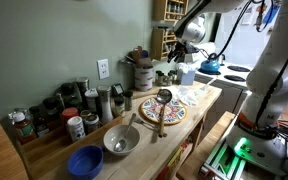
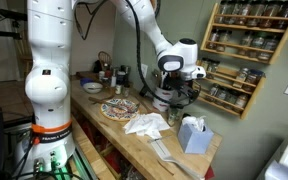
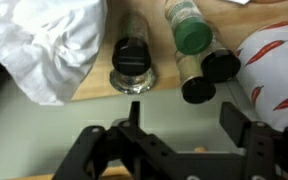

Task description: Slide the second from the left spice bottle on the bottom rack of the bottom spice rack to the right, pick up the leftmost spice bottle on the bottom rack of the bottom spice rack and put it on the kitchen counter

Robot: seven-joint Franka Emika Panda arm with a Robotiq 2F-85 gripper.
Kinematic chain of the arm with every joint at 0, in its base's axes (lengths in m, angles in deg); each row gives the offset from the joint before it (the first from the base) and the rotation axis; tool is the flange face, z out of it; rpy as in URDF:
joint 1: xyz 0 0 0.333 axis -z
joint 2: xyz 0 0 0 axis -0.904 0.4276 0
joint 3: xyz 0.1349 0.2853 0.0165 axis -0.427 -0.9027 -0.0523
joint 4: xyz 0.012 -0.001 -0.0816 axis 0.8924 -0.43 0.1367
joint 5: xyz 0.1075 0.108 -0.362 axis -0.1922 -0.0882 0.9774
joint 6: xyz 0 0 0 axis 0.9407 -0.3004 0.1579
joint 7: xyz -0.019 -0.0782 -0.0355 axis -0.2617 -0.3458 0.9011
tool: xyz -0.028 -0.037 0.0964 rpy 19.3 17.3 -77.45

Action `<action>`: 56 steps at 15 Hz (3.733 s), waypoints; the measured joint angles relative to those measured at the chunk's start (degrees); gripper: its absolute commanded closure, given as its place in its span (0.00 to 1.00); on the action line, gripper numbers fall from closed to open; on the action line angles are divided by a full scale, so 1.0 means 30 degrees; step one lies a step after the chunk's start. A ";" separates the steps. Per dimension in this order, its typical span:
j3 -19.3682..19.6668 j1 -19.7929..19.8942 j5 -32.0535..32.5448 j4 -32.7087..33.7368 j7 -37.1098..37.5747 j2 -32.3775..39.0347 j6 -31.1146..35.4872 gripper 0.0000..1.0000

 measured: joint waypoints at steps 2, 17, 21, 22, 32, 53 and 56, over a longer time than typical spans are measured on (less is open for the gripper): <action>0.0095 0.0342 -0.1623 0.0247 -0.1815 -0.0257 0.0005 0.64; 0.0314 0.1690 -1.3734 0.4510 -1.2626 0.2928 0.0127 1.00; 0.0306 0.1745 -1.5130 0.5989 -1.3540 0.4278 0.0128 1.00; 0.0304 0.1745 -1.5333 0.6296 -1.3691 0.4551 0.0128 1.00; 0.0299 0.1742 -1.5706 0.7511 -1.4073 0.5738 0.0121 1.00; 0.1864 0.0621 0.0130 0.2537 -0.4811 -0.2288 -0.8904 0.01; 0.1836 0.0125 0.1909 0.2407 -0.1842 -0.3867 -1.0313 0.00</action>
